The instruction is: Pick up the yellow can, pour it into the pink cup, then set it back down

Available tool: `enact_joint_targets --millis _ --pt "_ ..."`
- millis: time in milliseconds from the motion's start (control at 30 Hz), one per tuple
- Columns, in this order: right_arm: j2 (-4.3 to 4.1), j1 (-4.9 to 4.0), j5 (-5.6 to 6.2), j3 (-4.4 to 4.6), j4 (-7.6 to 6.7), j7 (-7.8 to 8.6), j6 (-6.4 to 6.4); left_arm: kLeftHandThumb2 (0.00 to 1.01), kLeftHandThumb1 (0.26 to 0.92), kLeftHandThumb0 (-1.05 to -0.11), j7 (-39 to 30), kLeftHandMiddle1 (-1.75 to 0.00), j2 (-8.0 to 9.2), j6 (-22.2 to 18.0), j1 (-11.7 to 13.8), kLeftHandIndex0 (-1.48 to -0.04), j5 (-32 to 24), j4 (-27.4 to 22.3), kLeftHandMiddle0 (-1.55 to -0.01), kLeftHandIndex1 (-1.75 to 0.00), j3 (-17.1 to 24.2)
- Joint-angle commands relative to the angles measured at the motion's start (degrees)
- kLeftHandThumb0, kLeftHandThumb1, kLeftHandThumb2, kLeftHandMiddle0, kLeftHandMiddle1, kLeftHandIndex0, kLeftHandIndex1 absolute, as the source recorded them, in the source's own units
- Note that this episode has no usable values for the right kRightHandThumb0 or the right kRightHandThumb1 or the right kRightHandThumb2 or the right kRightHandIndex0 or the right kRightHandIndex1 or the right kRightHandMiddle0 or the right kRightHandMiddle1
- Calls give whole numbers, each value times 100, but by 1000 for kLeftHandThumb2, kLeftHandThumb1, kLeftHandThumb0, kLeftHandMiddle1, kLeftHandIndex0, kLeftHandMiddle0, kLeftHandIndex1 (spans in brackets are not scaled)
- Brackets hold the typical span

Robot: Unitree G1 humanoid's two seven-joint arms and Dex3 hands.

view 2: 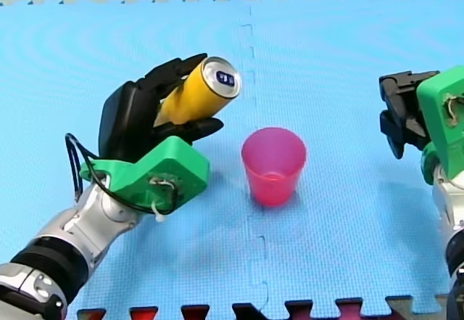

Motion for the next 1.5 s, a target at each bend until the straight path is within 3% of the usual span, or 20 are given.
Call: enact_joint_targets --millis 0,233,433,800,1033,1467 --pt "-45 22 -26 38 -40 5 -76 0 826 -422 58 0 39 -80 -69 -1170 -19 23 -1249 0 -16" --pt "-50 19 -25 64 -36 89 -212 0 818 -421 328 0 108 -236 -138 -1166 89 142 -1248 0 -119" --pt "-34 -4 12 40 -25 103 -207 0 811 -415 544 -1 225 -454 -328 -1174 255 259 -1251 -4 -243" --pt "-12 -106 94 -31 38 201 -100 0 799 -393 608 -14 285 -668 -592 -1177 323 264 -1282 0 -337" --pt "13 -95 61 -44 55 42 -156 0 788 -376 810 -29 313 -542 -648 -1189 578 274 -1329 -5 -532" --pt "31 -28 65 -78 98 55 -218 0 780 -350 1227 -24 413 -52 -595 -1199 1230 256 -1358 -3 -1127"
